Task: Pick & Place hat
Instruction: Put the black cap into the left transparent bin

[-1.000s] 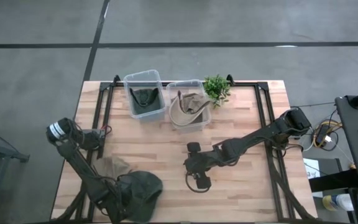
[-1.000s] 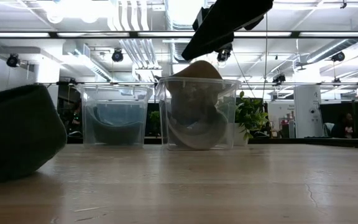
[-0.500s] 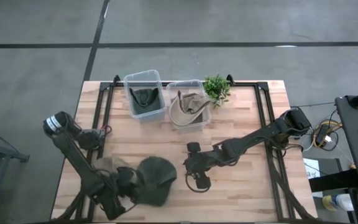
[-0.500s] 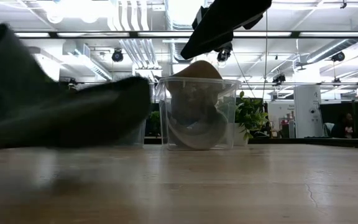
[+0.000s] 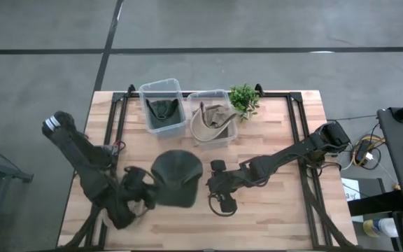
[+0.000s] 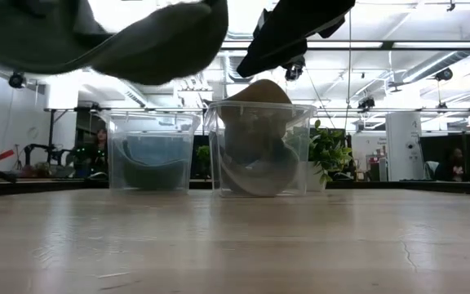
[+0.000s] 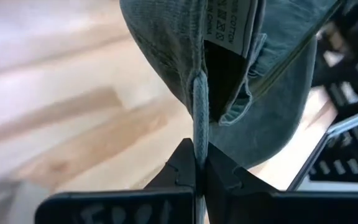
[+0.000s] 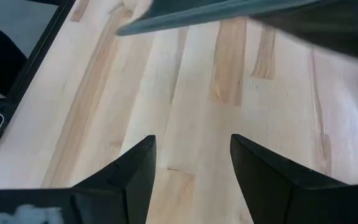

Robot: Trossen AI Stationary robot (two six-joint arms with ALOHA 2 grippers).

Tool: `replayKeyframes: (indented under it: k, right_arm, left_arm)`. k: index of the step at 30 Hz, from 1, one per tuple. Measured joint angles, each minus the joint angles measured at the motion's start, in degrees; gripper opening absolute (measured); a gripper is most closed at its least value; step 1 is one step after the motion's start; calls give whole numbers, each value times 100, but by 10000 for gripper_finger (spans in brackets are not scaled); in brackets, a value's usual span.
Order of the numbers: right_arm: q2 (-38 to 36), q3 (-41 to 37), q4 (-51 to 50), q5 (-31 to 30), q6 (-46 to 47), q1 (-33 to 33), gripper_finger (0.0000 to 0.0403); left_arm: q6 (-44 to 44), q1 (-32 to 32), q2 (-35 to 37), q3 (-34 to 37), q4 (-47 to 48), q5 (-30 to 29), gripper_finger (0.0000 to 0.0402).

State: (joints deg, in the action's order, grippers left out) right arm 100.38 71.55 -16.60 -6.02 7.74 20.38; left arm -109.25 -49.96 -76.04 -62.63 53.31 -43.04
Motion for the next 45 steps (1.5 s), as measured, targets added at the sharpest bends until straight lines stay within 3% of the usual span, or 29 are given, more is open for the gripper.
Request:
replayKeyframes:
  k: [13,22,35,39,45]
  right_arm:
    - [0,0,101,-2,21,0,201]
    - [0,-7,112,-2,21,10,201]
    - [0,-9,110,-2,18,11,201]
    - [0,-9,110,-1,18,11,201]
    - [0,-9,121,-2,19,11,201]
  left_arm:
    - [445,826,1194,-2,1072,-968,5]
    - [1397,2372,1916,-2,1418,-1179,5]
    - [3358,4949,2558,-44,1242,-463,5]
    - [4156,5670,2505,-5,716,125,5]
    - [4392,6601,2167,0,471,1101,5]
